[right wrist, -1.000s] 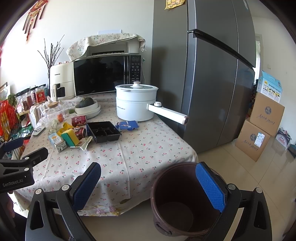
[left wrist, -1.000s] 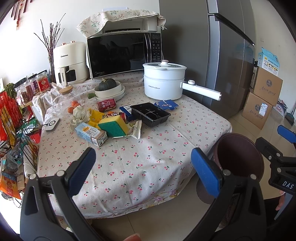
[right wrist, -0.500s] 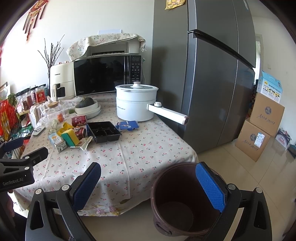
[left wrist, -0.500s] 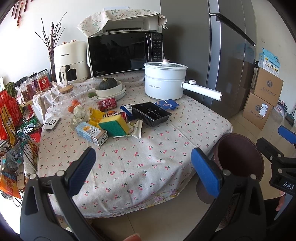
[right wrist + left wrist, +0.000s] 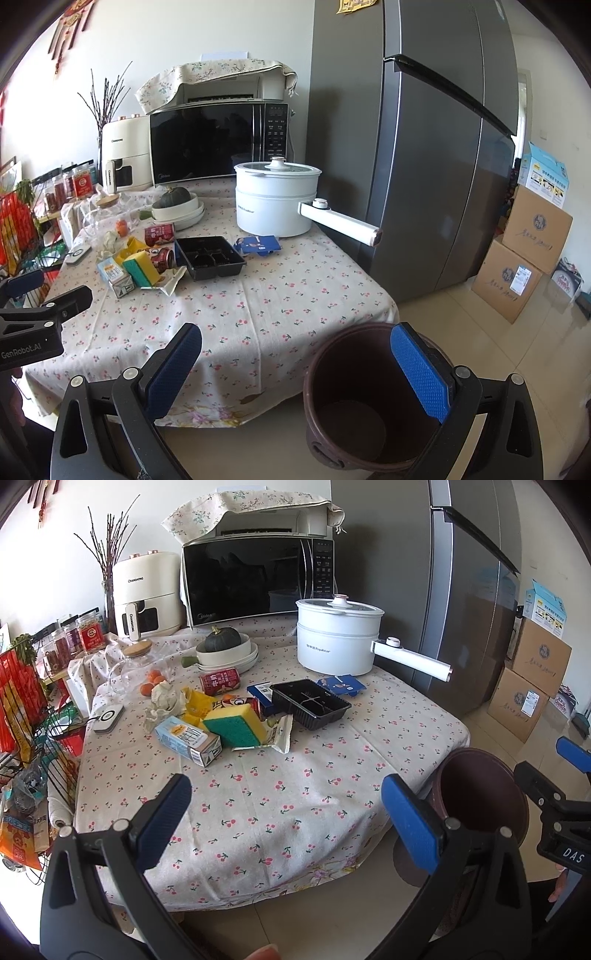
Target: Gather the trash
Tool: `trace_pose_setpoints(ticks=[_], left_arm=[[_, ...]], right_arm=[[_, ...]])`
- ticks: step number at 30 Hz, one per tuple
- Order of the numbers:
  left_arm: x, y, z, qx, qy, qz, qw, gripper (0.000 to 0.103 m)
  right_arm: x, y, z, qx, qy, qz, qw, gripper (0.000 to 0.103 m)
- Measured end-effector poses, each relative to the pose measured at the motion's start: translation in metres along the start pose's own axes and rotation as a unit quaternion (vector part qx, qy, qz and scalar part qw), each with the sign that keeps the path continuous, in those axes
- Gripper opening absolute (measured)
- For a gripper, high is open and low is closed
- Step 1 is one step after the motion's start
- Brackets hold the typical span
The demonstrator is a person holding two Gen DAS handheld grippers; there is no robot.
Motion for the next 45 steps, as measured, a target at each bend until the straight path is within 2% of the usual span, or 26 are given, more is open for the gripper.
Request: trace_pose_setpoints(ticks=[4,8,11,14,17,21,23,25,27,29,31,36,39,45], left_arm=[[0.01,-0.014,0.012,-0.005,-0.035,-0.015,0.9993,0.102],[0.024,-0.033,0.031,0.013,-0.06,-0.013,0.998,0.102],[0.036,-0.055,0.053,0.003,-0.097,-0.038,0.9945,0.102],[0.043,-0.075,0.077,0.008,-0.132,-0.049,0.99,0.102],[0.045,-0.099,0.105,0.016,-0.169,-0.087,0.9816,0.102],[0.032,-0.131,0.143,0.019,-0.208,-0.168,0.9636,0.102],[0.026,-0.134,0.159,0.018,-0.228,-0.186,0.9556,0.102],[0.028,-0.128,0.17,0.015,-0.228,-0.179,0.9569,0.102],[0.032,-0.119,0.178,0.006,-0.222,-0.174,0.9595,0.102],[0.034,-0.111,0.186,-0.011,-0.224,-0.189,0.9562,0.102],[0.038,-0.104,0.197,-0.008,-0.221,-0.196,0.9553,0.102],[0.041,-0.087,0.229,0.036,-0.207,-0.149,0.9664,0.102],[0.031,-0.087,0.239,0.054,-0.222,-0.12,0.9661,0.1],[0.014,-0.103,0.224,0.043,-0.24,-0.11,0.9636,0.097]], right_arm=[[0.013,-0.002,0.011,0.008,-0.016,-0.012,1.0,0.103],[0.032,-0.001,0.03,0.021,-0.041,-0.004,0.999,0.103],[0.049,-0.006,0.052,0.05,-0.065,0.003,0.997,0.103],[0.064,-0.014,0.079,0.076,-0.09,0.014,0.993,0.103],[0.075,-0.022,0.111,0.095,-0.115,0.017,0.989,0.103],[0.076,-0.025,0.149,0.096,-0.135,0.031,0.986,0.103],[0.069,-0.019,0.165,0.095,-0.142,0.058,0.984,0.103],[0.06,-0.016,0.186,0.09,-0.176,0.077,0.977,0.103],[0.056,-0.01,0.199,0.084,-0.184,0.107,0.973,0.103],[0.054,-0.006,0.207,0.08,-0.19,0.134,0.969,0.103],[0.052,-0.006,0.215,0.082,-0.195,0.15,0.966,0.103],[0.05,-0.015,0.224,0.085,-0.205,0.146,0.964,0.103],[0.049,-0.019,0.225,0.08,-0.202,0.132,0.967,0.103],[0.037,-0.021,0.226,0.079,-0.221,0.124,0.964,0.103]])
Point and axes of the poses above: each gripper's, at about its wrist camera, not at the fingertips, and z roughly the way its jaws point, y to its right, x to its top, the point moved 2 cm from there along z, roughly the way its jaws point, and after that the axes turned 8 degrees about y, right-handed, at the moved point
